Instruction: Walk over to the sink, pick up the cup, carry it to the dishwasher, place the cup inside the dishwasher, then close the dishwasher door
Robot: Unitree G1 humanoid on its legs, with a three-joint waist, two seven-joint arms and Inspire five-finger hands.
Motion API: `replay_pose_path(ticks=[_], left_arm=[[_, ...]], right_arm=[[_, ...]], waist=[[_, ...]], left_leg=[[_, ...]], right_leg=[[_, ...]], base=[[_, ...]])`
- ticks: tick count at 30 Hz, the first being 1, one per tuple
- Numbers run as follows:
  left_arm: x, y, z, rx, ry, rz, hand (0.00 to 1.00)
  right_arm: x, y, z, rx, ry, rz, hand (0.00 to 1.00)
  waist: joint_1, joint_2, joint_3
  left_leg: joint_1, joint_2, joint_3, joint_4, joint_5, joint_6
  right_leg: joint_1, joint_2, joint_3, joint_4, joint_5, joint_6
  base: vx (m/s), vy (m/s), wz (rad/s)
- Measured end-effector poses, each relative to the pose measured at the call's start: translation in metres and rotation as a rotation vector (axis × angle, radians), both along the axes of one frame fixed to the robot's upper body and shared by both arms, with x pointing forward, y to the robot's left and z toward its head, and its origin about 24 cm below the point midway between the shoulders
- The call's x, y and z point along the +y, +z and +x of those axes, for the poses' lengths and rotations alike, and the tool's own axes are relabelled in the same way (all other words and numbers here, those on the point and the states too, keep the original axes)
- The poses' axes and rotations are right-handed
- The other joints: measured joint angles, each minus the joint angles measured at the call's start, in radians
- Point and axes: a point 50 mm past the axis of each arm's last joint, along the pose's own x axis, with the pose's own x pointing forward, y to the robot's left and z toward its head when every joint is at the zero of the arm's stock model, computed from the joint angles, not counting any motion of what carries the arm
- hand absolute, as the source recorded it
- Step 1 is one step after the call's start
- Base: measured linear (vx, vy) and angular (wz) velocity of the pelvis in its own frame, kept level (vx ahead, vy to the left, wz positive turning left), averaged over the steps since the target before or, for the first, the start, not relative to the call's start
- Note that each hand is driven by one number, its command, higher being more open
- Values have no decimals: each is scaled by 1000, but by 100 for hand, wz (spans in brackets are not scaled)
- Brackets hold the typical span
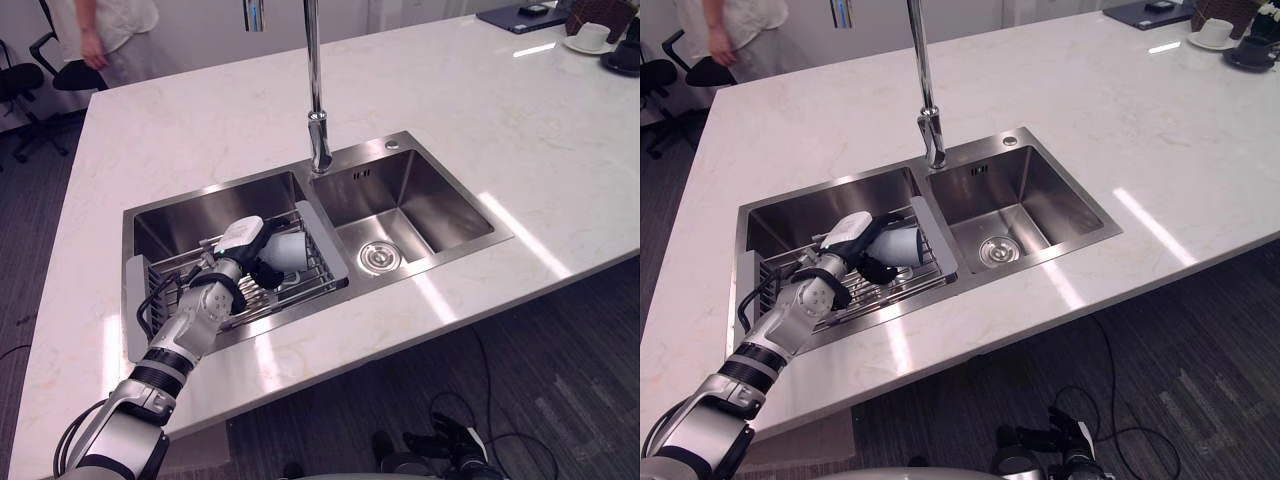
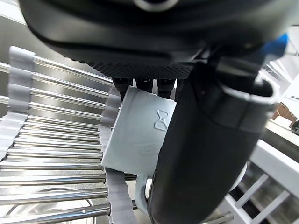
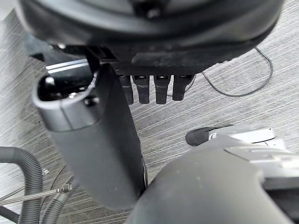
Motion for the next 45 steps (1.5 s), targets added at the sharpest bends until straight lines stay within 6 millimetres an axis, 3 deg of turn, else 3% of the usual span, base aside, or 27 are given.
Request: replay_pose_path(ticks=[12, 19, 24, 31, 37, 45], left_arm=[[5, 2, 5, 26, 6, 23, 30], [-12, 12, -5, -46, -46, -113, 30], [-28, 13, -28, -118, -47, -354, 30], [-33, 11, -59, -160, 0, -629, 30], [-28, 16, -85, -228, 62, -930, 30], [-24, -8, -126, -160, 203, -1223, 30]], right_arm=[[0, 1, 4, -8, 14, 12, 90], [-1, 1, 4, -6, 13, 8, 90], [-2, 1, 4, -5, 8, -1, 90], [-4, -1, -5, 13, -28, -6, 90], [0, -4, -16, 30, -94, 16, 90], [4, -6, -30, 52, -114, 25, 90]], waist=[[-3, 2, 7], [3, 1, 6], [36, -1, 5], [71, -8, 1], [106, -36, -23], [137, -61, -52]], left_leg=[[0, 0, -5, 1, -1, 1], [0, -1, -27, 7, -1, 1], [2, 0, -38, 11, 1, 4], [8, 0, -56, 13, 5, 5], [13, 1, -63, 18, 3, 4], [21, 3, -32, 64, -34, 7]], right_leg=[[1, 0, 0, 0, 0, 0], [19, -2, -22, 2, -1, -1], [25, -3, -32, 11, -4, -5], [23, -4, -47, 52, -31, -2], [2, -4, -48, 120, -70, -2], [-3, -3, -16, 167, -94, 1]], base=[[-2, -2, 0], [-14, -10, 9], [-40, -14, 6], [-34, -12, 8], [-10, -8, 4], [-20, -4, -10]])
